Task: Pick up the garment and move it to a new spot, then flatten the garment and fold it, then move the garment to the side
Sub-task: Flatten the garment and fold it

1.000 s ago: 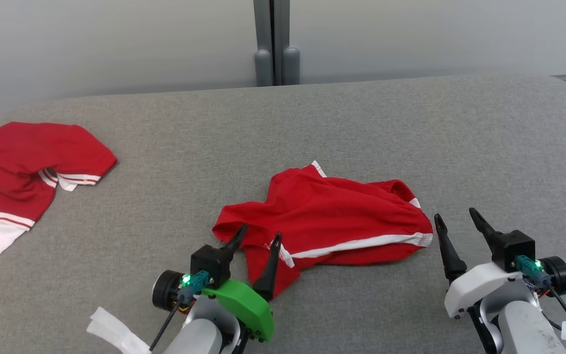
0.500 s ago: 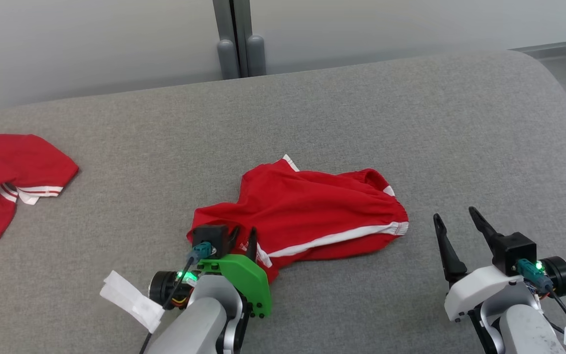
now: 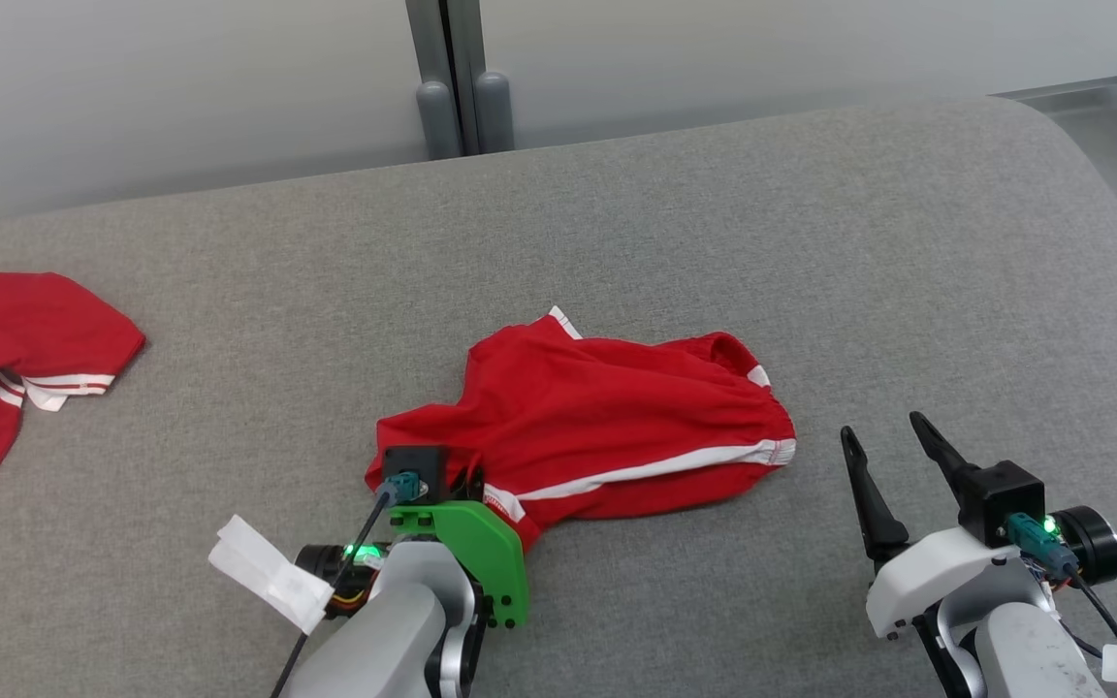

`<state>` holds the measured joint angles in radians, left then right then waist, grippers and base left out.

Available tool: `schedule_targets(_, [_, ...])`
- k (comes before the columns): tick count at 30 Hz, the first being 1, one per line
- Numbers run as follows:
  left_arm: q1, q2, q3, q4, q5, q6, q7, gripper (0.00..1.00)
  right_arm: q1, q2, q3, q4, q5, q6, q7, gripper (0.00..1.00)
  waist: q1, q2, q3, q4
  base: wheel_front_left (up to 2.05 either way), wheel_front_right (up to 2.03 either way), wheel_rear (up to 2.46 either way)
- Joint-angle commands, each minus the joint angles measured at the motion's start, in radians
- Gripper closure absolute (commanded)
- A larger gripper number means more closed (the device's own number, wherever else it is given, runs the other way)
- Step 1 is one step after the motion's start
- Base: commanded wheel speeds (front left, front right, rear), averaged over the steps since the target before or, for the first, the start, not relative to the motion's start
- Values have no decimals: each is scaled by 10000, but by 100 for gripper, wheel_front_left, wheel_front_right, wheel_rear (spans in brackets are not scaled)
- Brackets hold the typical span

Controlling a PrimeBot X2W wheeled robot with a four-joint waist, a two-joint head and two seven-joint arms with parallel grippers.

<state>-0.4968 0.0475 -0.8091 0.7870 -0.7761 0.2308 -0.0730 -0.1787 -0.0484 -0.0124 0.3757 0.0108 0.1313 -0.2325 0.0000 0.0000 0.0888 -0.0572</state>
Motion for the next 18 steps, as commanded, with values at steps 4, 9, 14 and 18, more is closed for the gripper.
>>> schedule_targets(4, [-252, 54, -153, 158, -249, 3, -246, 100, -5, -38, -63, 17, 46, -10, -87, 0, 0, 0, 19, 28, 0, 0, 0])
schedule_targets(9, [-8, 74, -219, 72, -320, -250, -676, 100, 159, -38, -294, -7, 3, -10, -125, 0, 0, 0, -12, 227, 0, 0, 0])
schedule_targets(14, [472, 503, -105, -382, -478, -434, -955, 100, 250, -38, -425, -17, 52, -10, -171, 0, 0, 0, -82, 453, 0, 0, 0])
schedule_targets(18, [792, 1041, 43, -896, -522, -394, -1095, 100, 262, -38, -426, -2, 69, -10, -182, 0, 0, 0, -121, 579, 0, 0, 0])
